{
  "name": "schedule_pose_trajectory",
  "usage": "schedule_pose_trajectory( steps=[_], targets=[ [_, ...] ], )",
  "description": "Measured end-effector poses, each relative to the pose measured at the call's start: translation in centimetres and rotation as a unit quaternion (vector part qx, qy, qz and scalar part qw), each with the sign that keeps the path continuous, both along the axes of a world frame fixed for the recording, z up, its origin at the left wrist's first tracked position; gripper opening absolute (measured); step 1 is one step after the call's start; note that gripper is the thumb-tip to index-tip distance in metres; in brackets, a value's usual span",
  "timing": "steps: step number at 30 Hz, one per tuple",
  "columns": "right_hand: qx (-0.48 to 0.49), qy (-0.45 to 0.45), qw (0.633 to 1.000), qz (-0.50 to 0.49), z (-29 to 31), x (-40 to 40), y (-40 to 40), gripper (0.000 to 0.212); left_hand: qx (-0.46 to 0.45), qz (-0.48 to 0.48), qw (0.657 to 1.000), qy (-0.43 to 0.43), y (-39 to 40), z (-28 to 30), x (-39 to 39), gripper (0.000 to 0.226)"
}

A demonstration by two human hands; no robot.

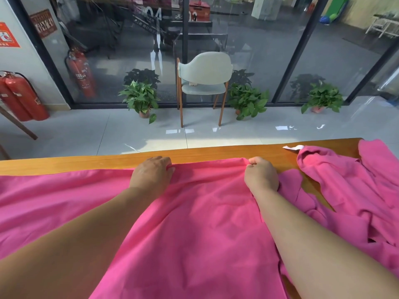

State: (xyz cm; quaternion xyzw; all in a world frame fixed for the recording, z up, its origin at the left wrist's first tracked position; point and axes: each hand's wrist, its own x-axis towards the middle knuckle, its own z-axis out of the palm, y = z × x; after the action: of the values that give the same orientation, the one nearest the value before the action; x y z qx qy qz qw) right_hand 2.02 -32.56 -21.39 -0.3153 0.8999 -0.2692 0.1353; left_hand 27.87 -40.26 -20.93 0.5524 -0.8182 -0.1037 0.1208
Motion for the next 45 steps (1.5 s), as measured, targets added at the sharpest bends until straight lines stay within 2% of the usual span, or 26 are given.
schedule_pose_trajectory(
  steps=[2,6,9,11,13,16,19,21,24,28,32,36,41,43,45],
  targets=[
    [0.009,0.028,1.000,-0.001,-0.3,-0.3,-0.1,0.028,-0.011,-0.001,1.000,-0.016,-0.2,-0.2,0.0,0.025],
    [0.090,0.098,0.991,0.022,0.0,0.2,-0.2,0.030,-0.022,-0.004,0.998,-0.063,-0.7,-0.7,-0.1,0.031],
    [0.101,0.132,0.986,0.032,1.7,1.2,-0.3,0.031,-0.039,-0.006,0.994,-0.100,-0.5,-0.6,-0.3,0.035],
    [0.078,0.150,0.983,0.074,2.9,2.3,0.4,0.036,-0.071,-0.014,0.994,-0.083,0.2,-0.2,-0.4,0.039],
    [0.024,0.161,0.975,0.153,3.8,4.0,1.8,0.027,-0.113,-0.042,0.992,-0.023,1.8,0.4,-0.6,0.040],
    [-0.021,0.151,0.953,0.261,4.5,7.7,4.8,0.014,-0.105,-0.092,0.989,0.044,5.5,1.5,-0.8,0.032],
    [0.042,0.149,0.929,0.335,4.4,10.3,8.5,0.022,-0.053,-0.119,0.990,0.052,9.5,2.0,-0.3,0.025],
    [0.076,0.141,0.917,0.364,4.3,11.2,11.6,0.022,-0.035,-0.134,0.988,0.066,12.6,2.3,0.9,0.026],
    [0.065,0.106,0.908,0.400,4.6,12.4,16.6,0.026,-0.014,-0.149,0.985,0.086,17.6,2.1,2.9,0.028],
    [0.066,0.074,0.899,0.428,5.5,14.0,23.5,0.039,0.043,-0.143,0.985,0.086,24.8,2.1,4.7,0.019],
    [0.138,0.050,0.877,0.457,4.7,15.2,30.6,0.038,0.097,-0.181,0.977,0.063,31.3,2.0,7.1,0.040],
    [0.175,0.040,0.865,0.469,3.7,16.4,36.8,0.035,0.065,-0.176,0.979,0.078,36.3,1.4,11.3,0.036],
    [0.157,0.030,0.878,0.452,3.9,17.3,42.6,0.036,0.014,-0.179,0.980,0.081,41.3,1.6,15.9,0.034],
    [0.166,0.038,0.862,0.478,4.0,17.5,44.5,0.033,0.023,-0.195,0.978,0.065,43.5,1.4,17.5,0.042],
    [0.167,0.070,0.851,0.493,3.9,17.7,45.6,0.019,0.054,-0.214,0.975,0.019,44.7,0.8,18.9,0.058]
  ],
)
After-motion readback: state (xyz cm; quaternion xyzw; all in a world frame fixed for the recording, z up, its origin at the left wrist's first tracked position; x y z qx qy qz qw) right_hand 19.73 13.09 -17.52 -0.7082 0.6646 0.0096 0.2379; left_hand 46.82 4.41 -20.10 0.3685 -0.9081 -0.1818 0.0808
